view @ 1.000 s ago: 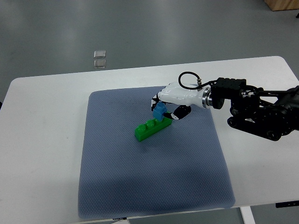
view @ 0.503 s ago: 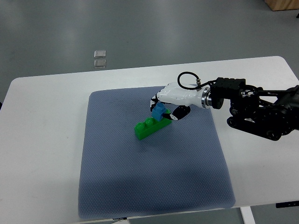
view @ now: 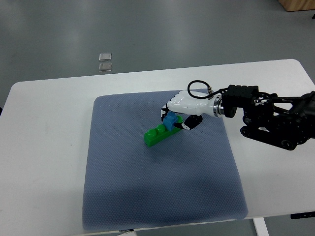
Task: Stack blue block on green block with right hand
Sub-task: 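Lower the blue block onto the green block's studs and press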
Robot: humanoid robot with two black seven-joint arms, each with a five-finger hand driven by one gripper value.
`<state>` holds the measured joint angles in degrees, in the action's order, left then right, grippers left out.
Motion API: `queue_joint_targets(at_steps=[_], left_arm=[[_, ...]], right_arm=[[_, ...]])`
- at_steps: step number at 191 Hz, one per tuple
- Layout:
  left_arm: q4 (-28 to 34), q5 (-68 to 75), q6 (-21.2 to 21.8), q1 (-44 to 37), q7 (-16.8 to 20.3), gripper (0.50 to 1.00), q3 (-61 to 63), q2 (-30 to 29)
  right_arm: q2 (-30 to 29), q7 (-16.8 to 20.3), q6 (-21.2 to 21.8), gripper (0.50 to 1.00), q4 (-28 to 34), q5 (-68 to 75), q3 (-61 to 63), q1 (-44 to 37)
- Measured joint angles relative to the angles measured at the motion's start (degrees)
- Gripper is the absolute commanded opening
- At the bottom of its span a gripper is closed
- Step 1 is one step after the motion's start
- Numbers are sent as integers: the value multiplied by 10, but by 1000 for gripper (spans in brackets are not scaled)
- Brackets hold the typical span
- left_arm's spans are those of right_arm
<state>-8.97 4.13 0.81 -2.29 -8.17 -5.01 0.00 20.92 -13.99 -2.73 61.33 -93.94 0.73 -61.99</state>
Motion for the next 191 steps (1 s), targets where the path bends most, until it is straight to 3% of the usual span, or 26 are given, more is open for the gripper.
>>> queue_joint_targets(at_steps=[164,191], left_arm=[[0,0,0,0,0,1000,0,0],[0,0,0,0,0,1000,0,0]], right_arm=[[-17,3,-1,568,-6,-12,-13,-2],[-17,3,-1,590,-6,-12,-13,-2]])
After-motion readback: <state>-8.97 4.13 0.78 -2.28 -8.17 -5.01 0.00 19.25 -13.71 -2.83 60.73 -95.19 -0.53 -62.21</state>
